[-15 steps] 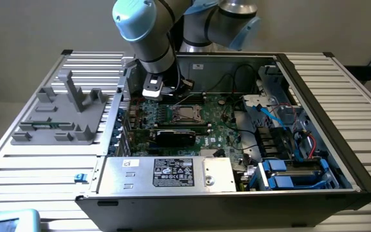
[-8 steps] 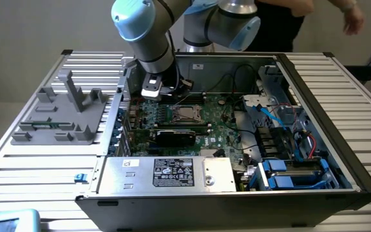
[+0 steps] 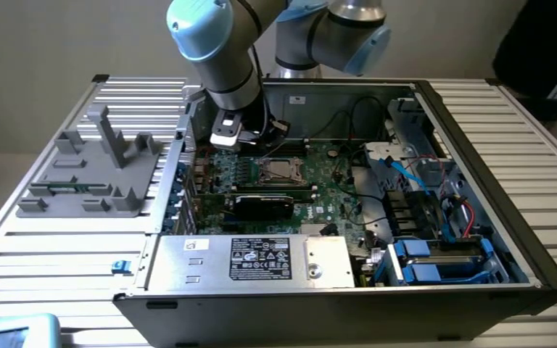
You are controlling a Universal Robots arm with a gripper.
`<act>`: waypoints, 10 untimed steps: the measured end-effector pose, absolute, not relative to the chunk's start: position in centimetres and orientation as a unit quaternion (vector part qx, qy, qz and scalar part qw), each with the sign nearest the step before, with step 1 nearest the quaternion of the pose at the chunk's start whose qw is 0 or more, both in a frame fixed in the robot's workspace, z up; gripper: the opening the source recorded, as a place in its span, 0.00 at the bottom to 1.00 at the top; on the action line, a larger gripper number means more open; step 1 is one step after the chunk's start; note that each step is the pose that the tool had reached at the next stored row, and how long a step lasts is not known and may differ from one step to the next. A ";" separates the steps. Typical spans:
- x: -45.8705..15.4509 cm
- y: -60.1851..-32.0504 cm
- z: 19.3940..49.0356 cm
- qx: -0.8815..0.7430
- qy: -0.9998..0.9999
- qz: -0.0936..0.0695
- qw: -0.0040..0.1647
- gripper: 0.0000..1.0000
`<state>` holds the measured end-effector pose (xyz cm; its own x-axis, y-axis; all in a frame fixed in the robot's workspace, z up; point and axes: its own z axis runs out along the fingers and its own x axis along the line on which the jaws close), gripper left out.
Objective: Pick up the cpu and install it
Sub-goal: 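Install the first cpu locking lever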
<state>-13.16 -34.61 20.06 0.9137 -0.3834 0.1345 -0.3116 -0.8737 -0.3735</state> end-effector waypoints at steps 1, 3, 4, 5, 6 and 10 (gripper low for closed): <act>-13.2 -34.6 20.1 -0.962 0.181 -0.103 0.175 0.11; -13.1 -34.6 20.1 -0.962 0.181 -0.103 0.175 0.11; -13.1 -34.6 20.1 -0.962 0.181 -0.103 0.176 0.11; -13.1 -34.6 20.1 -0.962 0.181 -0.103 0.176 0.11; -13.1 -34.6 20.1 -0.962 0.181 -0.103 0.176 0.11; -13.1 -34.6 20.1 -0.962 0.181 -0.103 0.177 0.11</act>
<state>-13.06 -34.61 20.05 0.9135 -0.3844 0.1331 -0.3117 -0.8717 -0.3782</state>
